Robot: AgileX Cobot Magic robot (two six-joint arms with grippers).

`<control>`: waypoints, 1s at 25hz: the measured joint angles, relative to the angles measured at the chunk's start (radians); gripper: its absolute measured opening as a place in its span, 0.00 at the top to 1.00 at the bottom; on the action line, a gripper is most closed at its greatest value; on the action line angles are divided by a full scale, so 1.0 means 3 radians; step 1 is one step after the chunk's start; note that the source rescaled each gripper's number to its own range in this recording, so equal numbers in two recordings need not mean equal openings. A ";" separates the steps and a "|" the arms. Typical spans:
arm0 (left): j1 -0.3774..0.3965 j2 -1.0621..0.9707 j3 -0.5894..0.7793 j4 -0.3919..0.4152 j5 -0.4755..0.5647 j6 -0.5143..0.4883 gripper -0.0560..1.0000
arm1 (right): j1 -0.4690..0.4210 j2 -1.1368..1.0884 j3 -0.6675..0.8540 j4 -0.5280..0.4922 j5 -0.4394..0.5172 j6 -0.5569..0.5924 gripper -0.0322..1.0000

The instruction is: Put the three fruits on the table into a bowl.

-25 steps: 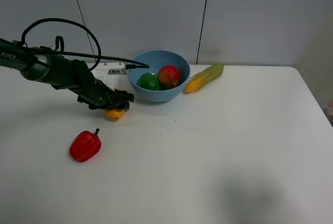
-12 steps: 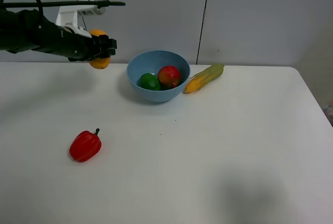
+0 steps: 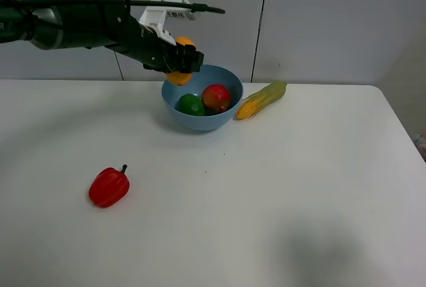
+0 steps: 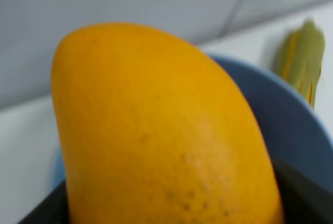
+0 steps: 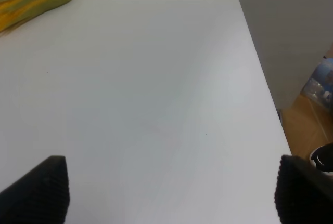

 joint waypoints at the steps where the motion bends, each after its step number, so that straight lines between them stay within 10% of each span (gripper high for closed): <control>1: -0.0022 0.0061 -0.0007 0.0000 0.0007 0.0000 0.92 | 0.0000 0.0000 0.0000 0.0000 0.0000 0.0000 0.72; 8: -0.0126 0.0259 -0.0011 0.0004 -0.0127 0.0154 0.92 | 0.0000 0.0000 0.0000 0.0000 0.0000 0.0000 0.72; 9: -0.0130 0.0259 -0.0011 0.0001 -0.0165 0.0161 0.85 | 0.0000 0.0000 0.0000 0.0000 0.0000 0.0000 0.72; 12: -0.0137 0.0259 -0.0011 -0.0002 -0.0259 0.0149 0.24 | 0.0000 0.0000 0.0000 0.0000 0.0000 0.0000 0.72; 14: -0.0137 0.0259 -0.0011 -0.0002 -0.0281 0.0139 0.08 | 0.0000 0.0000 0.0000 0.0000 0.0000 0.0000 0.72; 25: -0.0133 -0.0479 -0.0205 0.0014 -0.0330 0.0139 0.02 | 0.0000 0.0000 0.0000 0.0000 0.0000 0.0000 0.72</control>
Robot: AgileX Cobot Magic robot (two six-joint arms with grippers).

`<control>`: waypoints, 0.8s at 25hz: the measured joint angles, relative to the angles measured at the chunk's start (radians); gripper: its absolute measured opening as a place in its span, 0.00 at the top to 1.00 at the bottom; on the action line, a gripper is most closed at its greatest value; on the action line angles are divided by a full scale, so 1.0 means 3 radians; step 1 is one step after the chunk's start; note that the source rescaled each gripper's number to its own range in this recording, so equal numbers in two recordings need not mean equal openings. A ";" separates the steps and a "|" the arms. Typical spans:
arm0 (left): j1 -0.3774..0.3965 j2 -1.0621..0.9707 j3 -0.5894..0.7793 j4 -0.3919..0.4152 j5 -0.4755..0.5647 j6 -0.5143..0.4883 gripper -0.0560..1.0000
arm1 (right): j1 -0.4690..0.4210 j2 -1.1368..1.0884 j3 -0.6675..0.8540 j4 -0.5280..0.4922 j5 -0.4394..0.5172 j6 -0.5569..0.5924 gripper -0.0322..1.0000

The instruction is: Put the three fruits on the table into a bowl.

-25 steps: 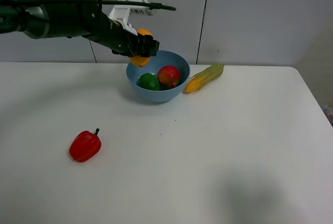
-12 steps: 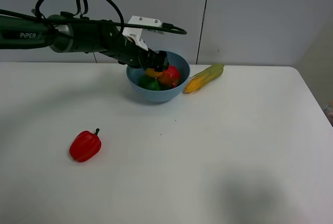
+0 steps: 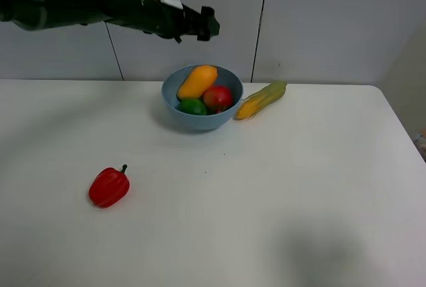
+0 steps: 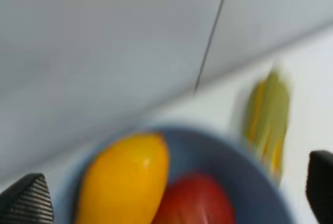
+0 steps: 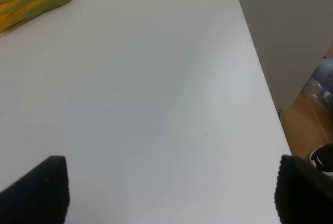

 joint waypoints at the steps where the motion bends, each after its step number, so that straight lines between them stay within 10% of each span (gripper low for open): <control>1: 0.0024 -0.0110 -0.0002 0.0033 0.0004 0.0000 0.02 | 0.0000 0.0000 0.0000 0.0000 0.0000 0.0000 0.72; 7: 0.0225 -0.0766 -0.0004 0.0394 0.0385 0.0000 0.02 | 0.0000 0.0000 0.0000 0.0000 0.0000 0.0000 0.72; 20: 0.1185 -0.2290 -0.0001 0.1041 0.2661 -0.0079 0.02 | 0.0000 0.0000 0.0000 0.0000 0.0000 0.0000 0.72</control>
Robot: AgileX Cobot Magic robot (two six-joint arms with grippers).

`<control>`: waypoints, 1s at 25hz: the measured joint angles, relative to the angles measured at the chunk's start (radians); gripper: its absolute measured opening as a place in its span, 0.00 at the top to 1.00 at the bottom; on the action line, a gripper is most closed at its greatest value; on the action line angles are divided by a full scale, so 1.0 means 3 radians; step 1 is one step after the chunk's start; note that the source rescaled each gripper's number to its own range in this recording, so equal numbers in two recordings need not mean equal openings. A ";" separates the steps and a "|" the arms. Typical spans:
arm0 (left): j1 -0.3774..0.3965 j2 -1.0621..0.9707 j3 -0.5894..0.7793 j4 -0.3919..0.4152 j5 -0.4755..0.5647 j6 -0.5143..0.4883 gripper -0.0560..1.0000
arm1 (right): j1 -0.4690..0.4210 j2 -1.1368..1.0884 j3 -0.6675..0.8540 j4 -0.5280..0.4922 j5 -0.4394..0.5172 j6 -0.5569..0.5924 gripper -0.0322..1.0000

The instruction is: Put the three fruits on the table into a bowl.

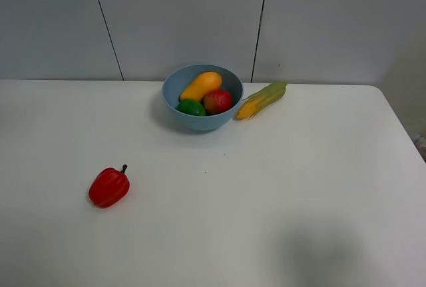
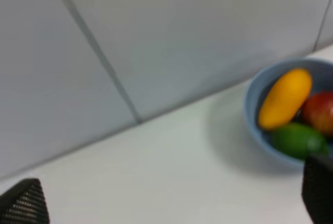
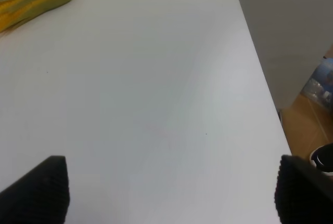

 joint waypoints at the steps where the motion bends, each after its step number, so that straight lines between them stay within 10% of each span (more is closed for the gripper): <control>1: 0.0060 -0.0112 0.0000 0.0007 0.0125 -0.0018 0.02 | 0.0000 0.0000 0.0000 0.0000 0.0000 0.0000 0.72; 25: 0.0400 -0.3955 0.3356 0.0173 0.0327 -0.0596 0.02 | 0.0000 0.0000 0.0000 0.0000 0.0000 0.0000 0.72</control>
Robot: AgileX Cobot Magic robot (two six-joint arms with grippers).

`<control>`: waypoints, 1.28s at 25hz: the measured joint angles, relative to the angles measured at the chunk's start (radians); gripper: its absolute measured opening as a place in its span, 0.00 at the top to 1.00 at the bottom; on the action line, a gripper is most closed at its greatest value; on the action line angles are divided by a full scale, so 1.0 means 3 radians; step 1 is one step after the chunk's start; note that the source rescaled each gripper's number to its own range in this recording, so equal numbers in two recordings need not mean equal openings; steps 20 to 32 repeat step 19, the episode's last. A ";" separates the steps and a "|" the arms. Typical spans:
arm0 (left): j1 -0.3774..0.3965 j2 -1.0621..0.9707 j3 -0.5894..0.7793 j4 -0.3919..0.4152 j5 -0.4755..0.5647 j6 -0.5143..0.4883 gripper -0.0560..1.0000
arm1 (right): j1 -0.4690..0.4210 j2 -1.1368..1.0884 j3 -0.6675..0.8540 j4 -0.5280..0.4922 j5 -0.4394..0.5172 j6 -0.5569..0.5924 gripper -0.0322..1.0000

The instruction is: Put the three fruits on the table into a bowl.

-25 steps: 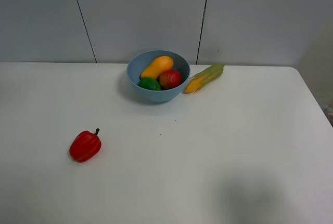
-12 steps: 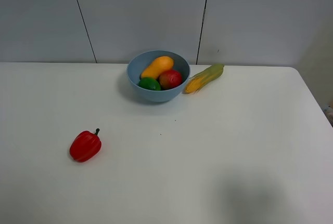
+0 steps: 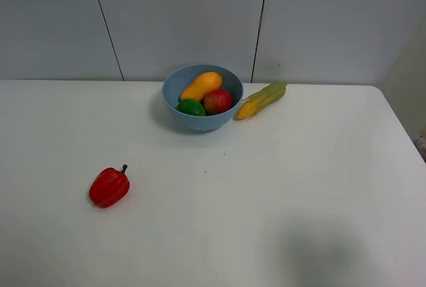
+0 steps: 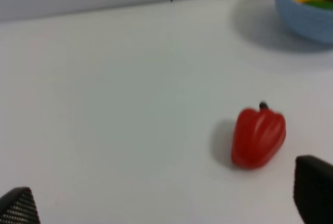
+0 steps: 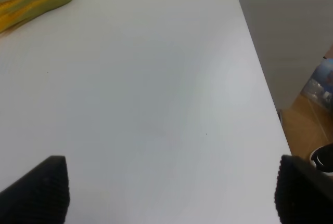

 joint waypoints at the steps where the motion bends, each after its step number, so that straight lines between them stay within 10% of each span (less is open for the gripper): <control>1: 0.0000 0.0000 0.0047 0.0000 -0.0027 -0.0019 0.02 | 0.0000 0.0000 0.0000 0.0000 0.0000 0.0000 0.72; 32: 0.0000 0.0000 0.0064 0.0006 -0.0091 -0.0079 0.02 | 0.0000 0.0000 0.0000 0.0000 0.0000 0.0000 0.72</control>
